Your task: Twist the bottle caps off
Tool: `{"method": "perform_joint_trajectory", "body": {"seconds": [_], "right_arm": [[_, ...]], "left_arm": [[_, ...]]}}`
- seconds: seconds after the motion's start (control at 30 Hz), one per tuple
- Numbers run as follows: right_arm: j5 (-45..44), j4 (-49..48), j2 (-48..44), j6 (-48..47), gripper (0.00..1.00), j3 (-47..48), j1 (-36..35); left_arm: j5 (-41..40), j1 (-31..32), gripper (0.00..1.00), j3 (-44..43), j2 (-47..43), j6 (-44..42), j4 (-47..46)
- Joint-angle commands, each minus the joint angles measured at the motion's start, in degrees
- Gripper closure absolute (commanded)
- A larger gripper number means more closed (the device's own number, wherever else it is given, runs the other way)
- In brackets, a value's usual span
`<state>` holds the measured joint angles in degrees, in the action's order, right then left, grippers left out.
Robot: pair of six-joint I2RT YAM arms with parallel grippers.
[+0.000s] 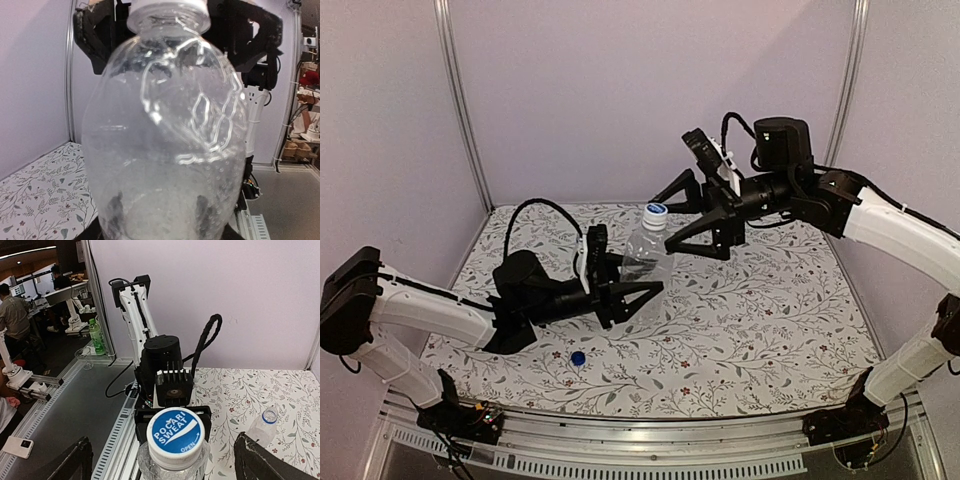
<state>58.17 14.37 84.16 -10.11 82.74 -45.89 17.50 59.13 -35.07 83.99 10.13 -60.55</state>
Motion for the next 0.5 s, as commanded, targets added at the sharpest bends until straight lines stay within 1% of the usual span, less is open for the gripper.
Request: {"method": "perform_joint_trajectory", "body": {"seconds": [0.0,0.1,0.27,0.37,0.47], "right_arm": [[-11.69,-3.69,-2.78,5.74,0.02,-1.3,0.27],[-19.57,-4.62,-3.44,9.64,0.02,-0.57,0.17],[-29.55,-7.23,-4.25,17.62,0.02,-0.44,-1.03],[-36.86,-6.34,-4.14,18.51,0.02,0.95,-3.01],[-40.4,-4.41,-2.96,19.08,0.05,3.25,-4.22]], "left_arm": [[-5.78,-0.79,0.53,0.19,-1.29,-0.25,0.76],[-7.3,-0.71,0.54,-0.04,-1.2,-0.32,1.28],[-10.67,-0.56,0.53,-0.21,-0.95,-0.35,2.05],[-12.03,-0.49,0.53,-0.4,-0.84,-0.46,2.72],[-13.09,-0.32,0.53,-0.7,-0.84,-0.74,3.35]]}}
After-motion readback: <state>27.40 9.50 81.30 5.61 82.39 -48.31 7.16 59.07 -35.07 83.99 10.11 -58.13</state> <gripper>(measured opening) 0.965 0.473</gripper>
